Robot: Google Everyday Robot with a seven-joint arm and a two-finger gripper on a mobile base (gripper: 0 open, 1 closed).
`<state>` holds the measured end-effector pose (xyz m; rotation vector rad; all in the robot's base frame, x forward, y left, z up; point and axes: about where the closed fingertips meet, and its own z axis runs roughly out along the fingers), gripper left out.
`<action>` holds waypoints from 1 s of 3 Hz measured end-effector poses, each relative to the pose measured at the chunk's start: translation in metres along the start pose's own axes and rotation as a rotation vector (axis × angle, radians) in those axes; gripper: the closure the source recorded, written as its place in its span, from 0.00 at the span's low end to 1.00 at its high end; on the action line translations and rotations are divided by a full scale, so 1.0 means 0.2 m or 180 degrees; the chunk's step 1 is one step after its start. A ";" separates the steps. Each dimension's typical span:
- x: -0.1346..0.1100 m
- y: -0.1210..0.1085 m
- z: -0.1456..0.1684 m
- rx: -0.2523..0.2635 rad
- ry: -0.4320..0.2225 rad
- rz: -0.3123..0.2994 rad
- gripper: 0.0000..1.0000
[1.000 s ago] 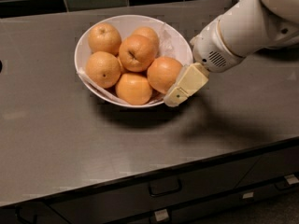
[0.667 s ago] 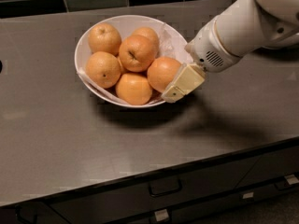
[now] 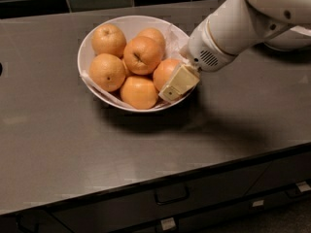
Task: Pick orange from white bowl
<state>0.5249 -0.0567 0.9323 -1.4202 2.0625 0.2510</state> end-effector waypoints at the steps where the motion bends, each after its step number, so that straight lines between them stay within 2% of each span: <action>1: -0.02 0.00 0.01 0.0006 0.0036 -0.0027 0.24; 3: 0.03 0.01 0.06 0.0092 0.0376 0.0006 0.24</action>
Offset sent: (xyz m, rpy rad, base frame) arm 0.0018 -0.0019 -0.0179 -0.1284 0.0355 -0.0582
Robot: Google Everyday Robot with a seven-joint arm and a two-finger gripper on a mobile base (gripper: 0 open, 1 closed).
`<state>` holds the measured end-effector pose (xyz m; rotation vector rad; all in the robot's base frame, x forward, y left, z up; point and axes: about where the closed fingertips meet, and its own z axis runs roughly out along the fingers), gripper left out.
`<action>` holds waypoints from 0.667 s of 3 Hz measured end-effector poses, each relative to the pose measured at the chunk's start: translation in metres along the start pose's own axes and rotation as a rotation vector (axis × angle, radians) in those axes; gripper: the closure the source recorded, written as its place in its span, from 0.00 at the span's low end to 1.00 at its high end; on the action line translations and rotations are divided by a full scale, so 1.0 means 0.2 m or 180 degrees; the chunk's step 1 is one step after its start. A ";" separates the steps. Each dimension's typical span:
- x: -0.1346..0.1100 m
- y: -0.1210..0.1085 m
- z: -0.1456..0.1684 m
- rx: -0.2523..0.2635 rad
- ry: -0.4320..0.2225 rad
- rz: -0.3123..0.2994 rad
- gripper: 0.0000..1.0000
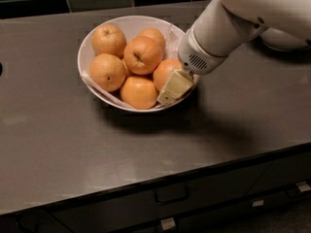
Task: Pick orange from white bowl
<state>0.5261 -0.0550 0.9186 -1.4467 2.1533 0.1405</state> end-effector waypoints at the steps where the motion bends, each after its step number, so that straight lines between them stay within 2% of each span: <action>1: 0.01 0.00 0.02 0.0020 0.0083 0.0007 0.41; 2: 0.01 0.00 0.02 0.0020 0.0083 0.0007 0.64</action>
Offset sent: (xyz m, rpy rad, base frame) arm 0.0011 0.0000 -0.0049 -0.0220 0.0063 -0.0094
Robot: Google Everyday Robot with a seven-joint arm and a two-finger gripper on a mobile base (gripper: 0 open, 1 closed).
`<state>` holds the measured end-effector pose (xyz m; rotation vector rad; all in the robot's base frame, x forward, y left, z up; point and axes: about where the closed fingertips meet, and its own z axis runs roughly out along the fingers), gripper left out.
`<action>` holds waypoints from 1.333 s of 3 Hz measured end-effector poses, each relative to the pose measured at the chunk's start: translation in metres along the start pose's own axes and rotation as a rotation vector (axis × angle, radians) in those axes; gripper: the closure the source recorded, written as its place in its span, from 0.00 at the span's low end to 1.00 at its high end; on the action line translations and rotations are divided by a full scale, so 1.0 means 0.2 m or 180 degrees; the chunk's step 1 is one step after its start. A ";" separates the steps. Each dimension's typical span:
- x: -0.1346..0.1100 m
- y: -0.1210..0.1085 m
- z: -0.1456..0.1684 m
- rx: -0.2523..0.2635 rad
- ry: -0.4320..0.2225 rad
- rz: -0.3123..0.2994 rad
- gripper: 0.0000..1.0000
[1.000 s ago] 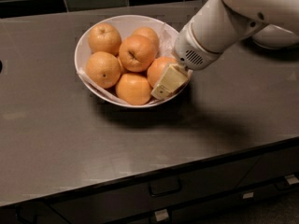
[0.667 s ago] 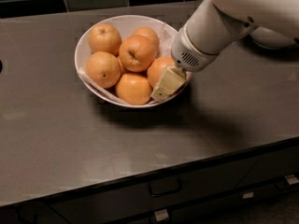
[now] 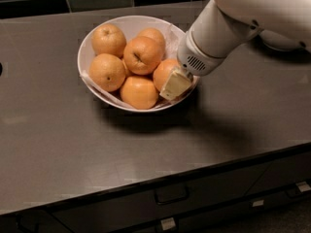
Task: Pick orange from white bowl
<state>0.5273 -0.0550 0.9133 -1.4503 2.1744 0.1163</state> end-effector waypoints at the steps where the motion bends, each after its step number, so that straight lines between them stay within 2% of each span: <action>1: 0.00 0.00 0.00 0.0000 -0.0001 0.0000 0.87; 2: -0.01 0.01 -0.04 -0.0004 -0.0183 -0.0010 1.00; 3: -0.03 0.02 -0.16 0.0076 -0.0595 -0.0023 1.00; 4: -0.05 0.05 -0.32 0.0255 -0.0904 -0.0023 1.00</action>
Offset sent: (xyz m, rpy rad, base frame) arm -0.0062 -0.0026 0.0180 0.1285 -0.0561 0.0347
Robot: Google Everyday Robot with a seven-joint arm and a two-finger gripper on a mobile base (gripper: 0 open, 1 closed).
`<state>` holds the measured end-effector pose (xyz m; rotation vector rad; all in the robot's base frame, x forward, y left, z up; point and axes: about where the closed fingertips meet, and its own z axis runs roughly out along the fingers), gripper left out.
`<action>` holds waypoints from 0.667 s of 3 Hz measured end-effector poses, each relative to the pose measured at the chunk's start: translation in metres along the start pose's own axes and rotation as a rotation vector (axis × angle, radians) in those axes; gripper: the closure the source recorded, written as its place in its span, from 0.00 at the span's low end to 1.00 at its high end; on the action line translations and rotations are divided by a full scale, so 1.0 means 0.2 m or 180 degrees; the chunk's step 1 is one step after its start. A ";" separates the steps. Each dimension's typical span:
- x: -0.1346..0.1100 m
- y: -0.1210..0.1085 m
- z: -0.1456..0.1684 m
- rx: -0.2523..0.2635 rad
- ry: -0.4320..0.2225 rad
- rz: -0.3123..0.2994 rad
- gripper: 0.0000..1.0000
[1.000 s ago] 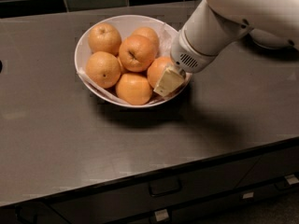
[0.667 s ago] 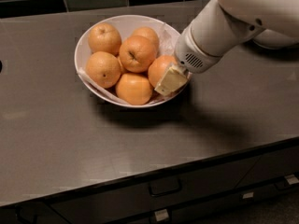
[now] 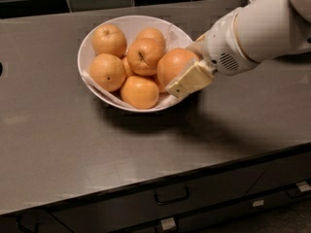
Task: Pick orange from white bowl
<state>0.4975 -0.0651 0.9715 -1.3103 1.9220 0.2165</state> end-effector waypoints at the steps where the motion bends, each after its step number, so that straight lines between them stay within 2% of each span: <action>1: -0.04 0.01 -0.10 0.0130 -0.0155 -0.0003 1.00; 2: -0.04 0.01 -0.10 0.0130 -0.0165 -0.0001 1.00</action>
Offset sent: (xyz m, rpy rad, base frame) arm -0.0092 -0.0037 0.0169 0.0307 -0.0468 -0.0123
